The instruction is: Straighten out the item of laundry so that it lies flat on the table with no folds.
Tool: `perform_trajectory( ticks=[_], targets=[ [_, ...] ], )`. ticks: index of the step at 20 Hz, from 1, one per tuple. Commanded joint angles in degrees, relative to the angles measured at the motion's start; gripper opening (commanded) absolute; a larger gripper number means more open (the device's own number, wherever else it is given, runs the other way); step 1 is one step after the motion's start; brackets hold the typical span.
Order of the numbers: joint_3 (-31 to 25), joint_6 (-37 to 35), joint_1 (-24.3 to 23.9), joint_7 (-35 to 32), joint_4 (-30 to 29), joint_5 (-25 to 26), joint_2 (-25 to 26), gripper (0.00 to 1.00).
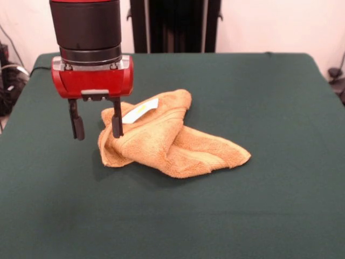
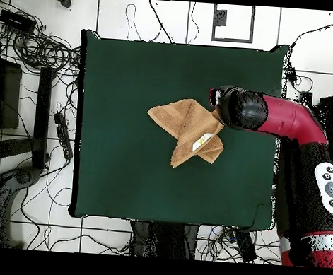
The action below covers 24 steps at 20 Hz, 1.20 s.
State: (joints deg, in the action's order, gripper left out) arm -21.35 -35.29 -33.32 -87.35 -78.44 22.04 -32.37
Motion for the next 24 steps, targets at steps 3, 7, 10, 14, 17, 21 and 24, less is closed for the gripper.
perform_trajectory(
  ticks=[3,7,10,14,17,21,24],
  targets=[
    [-0.8,5.6,2.8,-7.7,-8.0,-0.4,4.5,1.0],
    [-0.2,7.0,3.0,-7.8,-7.9,0.0,5.1,1.0],
    [0.3,8.2,3.1,-7.9,-8.2,0.0,5.4,1.0],
    [0.5,9.8,3.2,-7.9,-8.1,0.1,6.1,1.0],
    [0.8,10.1,3.4,-8.0,-7.7,-0.3,6.9,1.0],
    [1.1,11.3,3.6,-8.3,-7.8,-0.3,7.2,1.0],
    [1.6,11.8,3.9,-8.8,-8.2,-0.5,7.2,1.0]
  ],
)
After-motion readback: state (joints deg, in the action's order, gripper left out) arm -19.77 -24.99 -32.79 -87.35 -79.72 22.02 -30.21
